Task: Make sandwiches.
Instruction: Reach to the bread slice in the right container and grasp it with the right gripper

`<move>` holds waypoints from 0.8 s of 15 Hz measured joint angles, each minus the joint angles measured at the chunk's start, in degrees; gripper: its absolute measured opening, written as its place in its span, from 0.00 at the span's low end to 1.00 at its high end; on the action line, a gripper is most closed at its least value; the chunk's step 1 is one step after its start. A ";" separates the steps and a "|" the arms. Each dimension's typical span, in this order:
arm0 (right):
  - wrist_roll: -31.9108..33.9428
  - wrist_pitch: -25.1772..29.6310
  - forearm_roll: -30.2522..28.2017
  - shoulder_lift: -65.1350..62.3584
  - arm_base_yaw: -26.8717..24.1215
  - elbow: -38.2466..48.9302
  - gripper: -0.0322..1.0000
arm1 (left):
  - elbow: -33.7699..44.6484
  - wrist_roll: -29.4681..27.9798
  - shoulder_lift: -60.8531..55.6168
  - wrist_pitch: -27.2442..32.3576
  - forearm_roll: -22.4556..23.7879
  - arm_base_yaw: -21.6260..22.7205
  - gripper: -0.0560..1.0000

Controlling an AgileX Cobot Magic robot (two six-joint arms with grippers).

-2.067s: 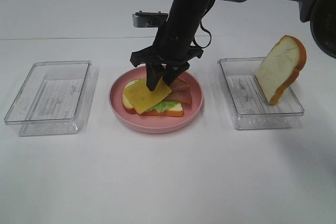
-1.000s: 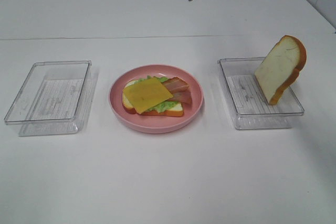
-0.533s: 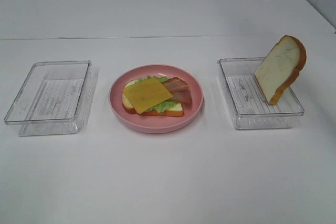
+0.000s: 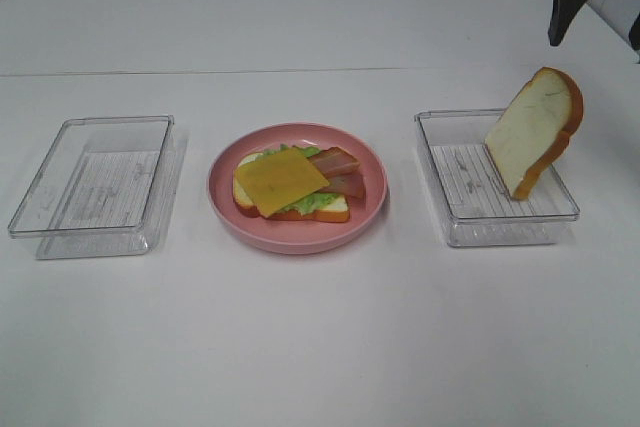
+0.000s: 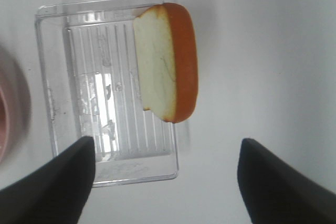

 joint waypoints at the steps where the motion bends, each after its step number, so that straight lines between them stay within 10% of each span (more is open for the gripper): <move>1: -0.86 0.00 0.29 1.43 -1.32 0.00 0.74 | 0.00 0.00 0.00 0.00 0.00 0.00 0.99; 12: -9.85 0.00 2.06 16.10 -2.35 -8.77 0.75 | 0.00 0.00 0.00 0.00 0.00 0.00 0.99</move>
